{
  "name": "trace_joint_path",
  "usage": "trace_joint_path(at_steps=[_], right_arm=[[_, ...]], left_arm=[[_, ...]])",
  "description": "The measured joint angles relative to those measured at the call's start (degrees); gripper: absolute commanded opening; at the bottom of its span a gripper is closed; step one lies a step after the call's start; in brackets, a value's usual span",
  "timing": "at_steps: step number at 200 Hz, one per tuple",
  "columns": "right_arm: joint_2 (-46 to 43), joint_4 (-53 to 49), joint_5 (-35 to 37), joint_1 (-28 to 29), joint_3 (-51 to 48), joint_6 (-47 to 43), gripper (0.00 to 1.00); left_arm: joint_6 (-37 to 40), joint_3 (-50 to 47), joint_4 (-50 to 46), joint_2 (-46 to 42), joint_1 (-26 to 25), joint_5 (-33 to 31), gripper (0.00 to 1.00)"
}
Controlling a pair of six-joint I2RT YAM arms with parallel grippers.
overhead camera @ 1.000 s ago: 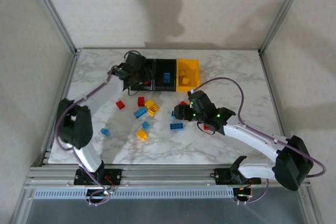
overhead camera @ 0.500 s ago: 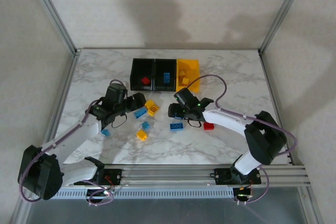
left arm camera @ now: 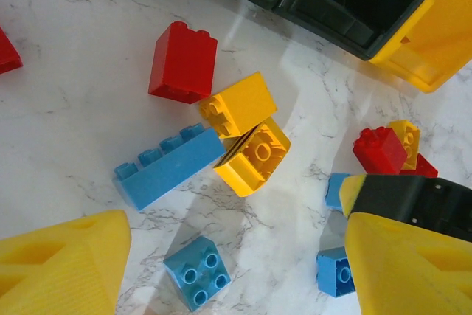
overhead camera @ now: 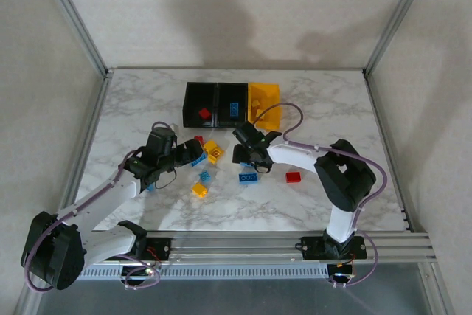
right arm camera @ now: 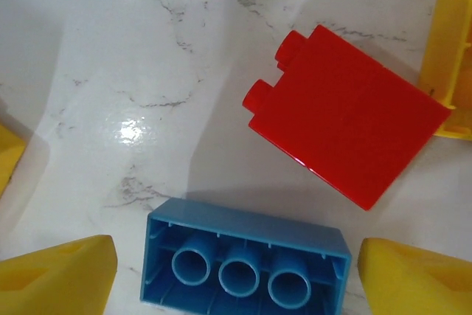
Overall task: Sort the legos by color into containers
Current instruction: Pick up the lego from the center of the table.
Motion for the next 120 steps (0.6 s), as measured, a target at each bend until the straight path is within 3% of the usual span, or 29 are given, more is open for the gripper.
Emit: trace_joint_path(at_steps=[64, 120], right_arm=[[1.57, -0.04, 0.83, 0.0, 0.72, 0.31, 0.57], [-0.76, -2.89, 0.81, 0.5, 1.42, -0.87, 0.56]], left_arm=[[-1.05, -0.92, 1.25, 0.02, -0.09, 0.04, 0.76], [-2.38, -1.27, 2.12, 0.0, -0.09, 0.04, 0.76]])
